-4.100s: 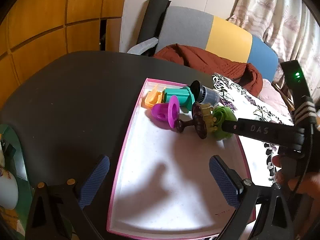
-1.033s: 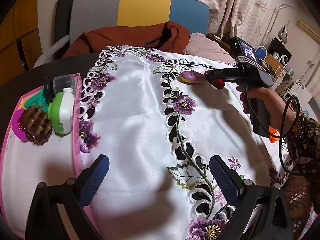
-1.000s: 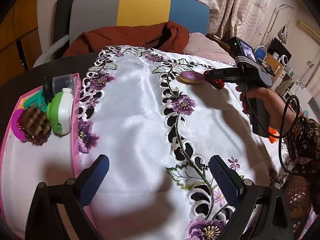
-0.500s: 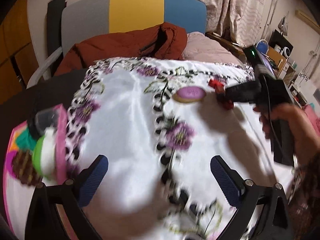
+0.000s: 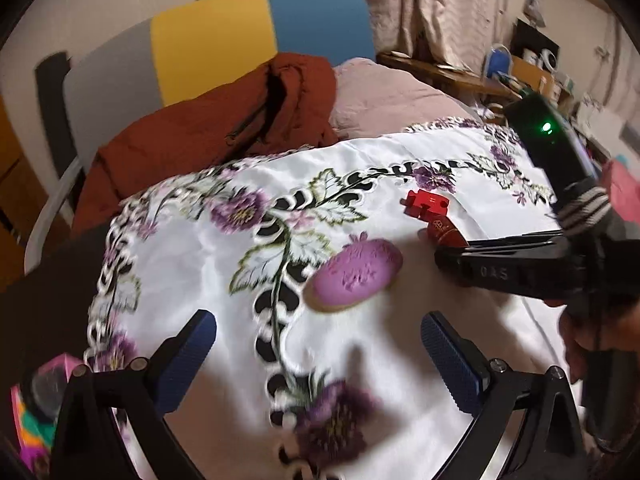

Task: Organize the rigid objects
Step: 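Lift the red cylinder with the right gripper while the left gripper reaches the purple soap, then carry the purple soap into the tray and open the left gripper while the right holds the cylinder, then carry the red cylinder into the tray and open the right gripper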

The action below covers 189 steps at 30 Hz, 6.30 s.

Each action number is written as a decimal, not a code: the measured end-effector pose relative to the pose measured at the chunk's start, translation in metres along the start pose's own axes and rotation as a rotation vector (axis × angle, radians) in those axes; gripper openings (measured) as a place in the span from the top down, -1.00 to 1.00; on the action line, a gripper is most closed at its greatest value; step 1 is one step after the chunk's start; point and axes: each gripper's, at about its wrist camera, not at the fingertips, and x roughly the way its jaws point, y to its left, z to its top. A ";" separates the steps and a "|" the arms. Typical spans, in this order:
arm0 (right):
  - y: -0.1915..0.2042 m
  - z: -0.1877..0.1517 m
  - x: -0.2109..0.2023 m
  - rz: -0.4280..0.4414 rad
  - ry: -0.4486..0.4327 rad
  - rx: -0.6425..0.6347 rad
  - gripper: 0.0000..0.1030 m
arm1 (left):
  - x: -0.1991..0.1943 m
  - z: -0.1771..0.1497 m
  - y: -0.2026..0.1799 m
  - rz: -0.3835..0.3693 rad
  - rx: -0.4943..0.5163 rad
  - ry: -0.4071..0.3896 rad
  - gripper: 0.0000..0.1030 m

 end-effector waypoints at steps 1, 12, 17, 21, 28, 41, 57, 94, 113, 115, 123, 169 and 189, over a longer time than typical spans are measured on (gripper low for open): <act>-0.001 0.000 0.000 0.006 0.002 0.006 0.52 | 0.003 0.003 -0.001 0.005 0.019 -0.004 -1.00; -0.007 0.000 -0.003 0.023 0.014 0.052 0.53 | 0.047 0.025 -0.010 0.035 0.147 0.027 -1.00; -0.006 0.000 -0.002 0.022 0.021 0.058 0.53 | 0.053 0.028 -0.016 0.002 0.181 0.009 -1.00; -0.008 0.000 -0.002 0.029 0.027 0.070 0.53 | 0.060 0.027 -0.021 -0.031 0.212 0.020 -0.85; -0.008 0.000 -0.002 0.030 0.030 0.079 0.53 | 0.072 0.022 -0.023 -0.071 0.211 0.047 -0.48; -0.008 -0.001 -0.002 0.024 0.031 0.073 0.53 | 0.073 0.022 -0.019 -0.127 0.141 0.053 -0.04; -0.002 0.000 -0.001 -0.005 0.019 0.038 0.53 | 0.044 -0.003 -0.004 -0.125 0.022 0.064 0.15; 0.056 -0.019 -0.041 0.085 -0.116 -0.114 0.54 | -0.171 -0.191 0.135 0.131 -0.418 -0.112 0.15; 0.089 -0.049 -0.047 0.149 -0.107 -0.161 0.53 | -0.169 -0.252 0.188 0.219 -0.540 -0.032 0.34; 0.089 -0.049 -0.047 0.152 -0.107 -0.160 0.53 | -0.173 -0.252 0.187 0.192 -0.543 -0.045 0.32; 0.098 -0.053 -0.054 0.182 -0.125 -0.187 0.53 | -0.166 -0.241 0.157 0.176 -0.427 0.004 0.04; 0.296 -0.188 -0.101 0.556 0.004 -0.500 0.54 | -0.221 -0.289 0.186 0.286 -0.545 -0.088 -0.76; 0.402 -0.202 -0.046 0.530 0.140 -0.571 0.54 | -0.231 -0.319 0.201 0.250 -0.631 -0.093 -0.76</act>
